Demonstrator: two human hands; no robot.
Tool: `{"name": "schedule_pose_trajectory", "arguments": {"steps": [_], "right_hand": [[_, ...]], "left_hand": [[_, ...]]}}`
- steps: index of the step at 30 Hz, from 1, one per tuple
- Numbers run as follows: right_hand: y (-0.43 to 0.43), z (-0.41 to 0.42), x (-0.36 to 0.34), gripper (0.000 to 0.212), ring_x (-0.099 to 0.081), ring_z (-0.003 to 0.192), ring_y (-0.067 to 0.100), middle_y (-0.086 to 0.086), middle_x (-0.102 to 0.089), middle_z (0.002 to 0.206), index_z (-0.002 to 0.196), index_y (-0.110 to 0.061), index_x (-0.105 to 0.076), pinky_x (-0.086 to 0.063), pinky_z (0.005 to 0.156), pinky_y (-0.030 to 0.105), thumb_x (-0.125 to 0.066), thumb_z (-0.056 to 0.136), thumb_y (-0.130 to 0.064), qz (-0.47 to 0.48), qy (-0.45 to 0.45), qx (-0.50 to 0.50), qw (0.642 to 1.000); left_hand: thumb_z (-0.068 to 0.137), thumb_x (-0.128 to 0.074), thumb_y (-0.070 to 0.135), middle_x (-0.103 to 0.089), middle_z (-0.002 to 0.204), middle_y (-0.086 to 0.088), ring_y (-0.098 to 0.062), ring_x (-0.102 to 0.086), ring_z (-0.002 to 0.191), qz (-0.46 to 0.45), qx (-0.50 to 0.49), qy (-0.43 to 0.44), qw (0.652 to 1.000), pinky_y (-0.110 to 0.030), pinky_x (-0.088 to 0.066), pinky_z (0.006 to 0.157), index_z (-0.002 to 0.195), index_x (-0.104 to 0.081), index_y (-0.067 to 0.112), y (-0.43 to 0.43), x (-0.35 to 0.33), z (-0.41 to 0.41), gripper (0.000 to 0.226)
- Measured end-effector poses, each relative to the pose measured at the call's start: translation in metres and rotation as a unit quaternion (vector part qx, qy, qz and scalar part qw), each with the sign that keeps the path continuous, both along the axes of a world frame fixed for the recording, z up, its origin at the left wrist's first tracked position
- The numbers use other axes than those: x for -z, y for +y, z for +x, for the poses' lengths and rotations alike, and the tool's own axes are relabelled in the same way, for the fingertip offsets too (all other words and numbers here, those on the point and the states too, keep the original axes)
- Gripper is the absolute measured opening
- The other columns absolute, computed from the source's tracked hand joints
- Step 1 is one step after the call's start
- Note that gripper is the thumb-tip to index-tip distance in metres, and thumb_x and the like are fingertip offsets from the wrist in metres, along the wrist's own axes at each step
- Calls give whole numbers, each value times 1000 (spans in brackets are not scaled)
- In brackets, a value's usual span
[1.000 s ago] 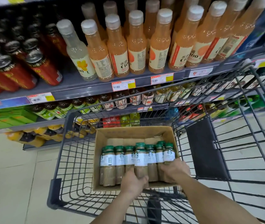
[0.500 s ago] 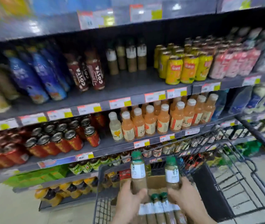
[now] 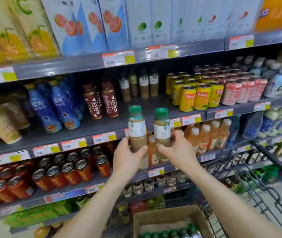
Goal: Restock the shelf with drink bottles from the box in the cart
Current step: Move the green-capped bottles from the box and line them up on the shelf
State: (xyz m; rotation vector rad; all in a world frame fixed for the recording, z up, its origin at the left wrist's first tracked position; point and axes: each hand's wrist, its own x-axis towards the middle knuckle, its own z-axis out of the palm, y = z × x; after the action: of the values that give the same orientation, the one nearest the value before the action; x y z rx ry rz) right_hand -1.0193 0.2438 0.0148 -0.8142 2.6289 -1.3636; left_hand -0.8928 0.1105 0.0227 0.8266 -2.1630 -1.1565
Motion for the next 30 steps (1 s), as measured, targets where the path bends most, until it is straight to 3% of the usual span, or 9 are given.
{"name": "schedule_pose_trajectory", "arguments": {"steps": [4, 6, 14, 21, 25, 30], "right_hand": [[-45, -47, -34, 47, -60, 79, 11, -16, -61, 87, 98, -30, -48, -46, 61, 31, -71, 67, -55, -25, 37, -1, 999], [-66, -65, -46, 47, -63, 85, 18, -10, -65, 91, 99, -28, -49, -51, 68, 36, -70, 66, -55, -33, 48, 2, 998], [-161, -149, -50, 58, -65, 103, 33, 6, -70, 110, 114, -19, -54, -51, 79, 37, -73, 69, -50, -20, 32, -22, 999], [-201, -184, -21, 52, -64, 105, 31, 4, -69, 109, 107, -24, -47, -46, 76, 31, -74, 70, -48, -13, -5, -53, 999], [-206, -194, -9, 70, -63, 111, 27, 4, -67, 120, 123, -22, -49, -49, 84, 31, -80, 66, -47, 6, -10, -79, 997], [-225, -207, -8, 58, -61, 114, 31, 10, -67, 122, 122, -14, -63, -51, 88, 33, -77, 75, -44, 72, 15, -75, 994]], "left_hand": [[80, -77, 41, -63, 108, 12, -10, -60, 99, -27, -33, -7, 999, -28, -45, 78, 118, -54, 29, -39, -23, -43, 46], [80, -76, 40, -63, 115, 6, -14, -59, 106, -50, -44, -9, 998, -32, -47, 86, 123, -55, 24, -57, -31, -59, 50], [81, -76, 33, -59, 111, -1, -20, -57, 103, -75, -80, -28, 994, -25, -39, 78, 112, -52, 18, -111, -28, -131, 42], [80, -78, 29, -66, 113, -8, -28, -62, 106, -66, -99, -25, 993, -25, -39, 77, 117, -55, 11, -132, -11, -157, 47], [80, -78, 33, -67, 113, -6, -28, -62, 106, -71, -104, -34, 991, -26, -40, 76, 120, -52, 14, -137, -8, -153, 51], [77, -81, 35, -64, 116, -9, -30, -60, 108, -83, -120, -50, 988, -33, -48, 82, 117, -49, 13, -137, -6, -147, 55]]}}
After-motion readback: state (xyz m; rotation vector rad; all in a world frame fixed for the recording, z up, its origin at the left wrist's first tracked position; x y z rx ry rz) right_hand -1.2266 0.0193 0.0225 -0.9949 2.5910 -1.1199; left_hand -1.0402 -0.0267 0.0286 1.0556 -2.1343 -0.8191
